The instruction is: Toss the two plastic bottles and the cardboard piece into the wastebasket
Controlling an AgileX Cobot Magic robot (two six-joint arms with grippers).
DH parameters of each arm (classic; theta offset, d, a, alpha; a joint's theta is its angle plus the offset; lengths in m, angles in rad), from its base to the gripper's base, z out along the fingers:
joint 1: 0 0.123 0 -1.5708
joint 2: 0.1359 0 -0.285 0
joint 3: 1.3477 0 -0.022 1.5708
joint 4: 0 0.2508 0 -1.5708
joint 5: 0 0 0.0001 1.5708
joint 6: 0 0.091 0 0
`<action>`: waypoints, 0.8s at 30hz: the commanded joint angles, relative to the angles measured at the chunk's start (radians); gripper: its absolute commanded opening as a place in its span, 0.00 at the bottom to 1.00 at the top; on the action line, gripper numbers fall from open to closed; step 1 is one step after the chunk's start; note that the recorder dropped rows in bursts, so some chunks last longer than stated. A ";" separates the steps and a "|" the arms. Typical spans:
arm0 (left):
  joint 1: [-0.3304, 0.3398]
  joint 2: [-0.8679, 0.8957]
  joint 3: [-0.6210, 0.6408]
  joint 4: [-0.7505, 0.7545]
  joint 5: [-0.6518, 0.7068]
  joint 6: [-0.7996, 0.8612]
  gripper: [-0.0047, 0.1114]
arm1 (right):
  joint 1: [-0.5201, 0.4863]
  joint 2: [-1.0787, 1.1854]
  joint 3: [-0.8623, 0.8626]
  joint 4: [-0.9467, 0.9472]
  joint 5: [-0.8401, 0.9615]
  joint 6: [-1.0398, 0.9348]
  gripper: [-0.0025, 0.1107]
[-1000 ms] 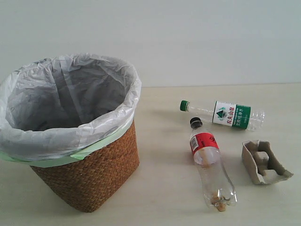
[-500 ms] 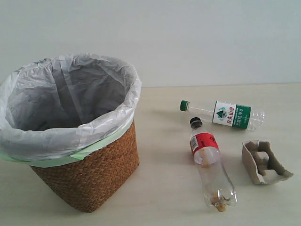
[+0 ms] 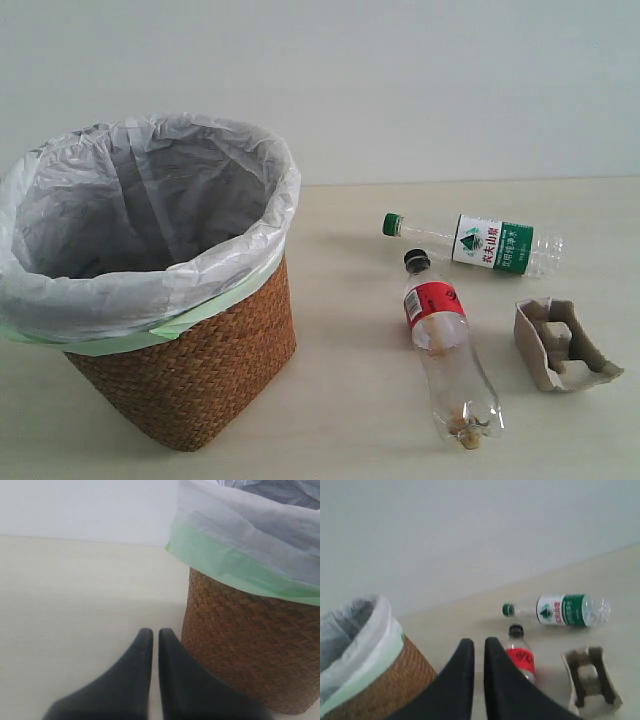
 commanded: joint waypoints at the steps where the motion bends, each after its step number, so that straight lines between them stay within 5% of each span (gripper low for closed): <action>1: 0.001 -0.003 0.004 0.003 -0.003 -0.005 0.07 | -0.002 0.323 -0.190 -0.022 0.215 -0.099 0.06; 7: 0.001 -0.003 0.004 0.003 -0.003 -0.005 0.07 | -0.002 0.929 -0.553 -0.066 0.460 -0.173 0.06; 13: 0.001 -0.003 0.004 0.003 -0.003 -0.005 0.07 | -0.002 1.225 -0.884 -0.312 0.777 -0.144 0.06; 16: 0.001 -0.003 0.004 0.003 -0.003 -0.005 0.07 | -0.002 1.255 -0.899 -0.328 0.734 -0.144 0.28; 21: 0.001 -0.003 0.004 0.003 -0.003 -0.005 0.07 | -0.002 1.279 -0.899 -0.389 0.670 -0.136 0.84; 24: 0.001 -0.003 0.004 0.003 -0.003 -0.005 0.07 | -0.002 1.300 -0.891 -0.452 0.647 -0.078 0.90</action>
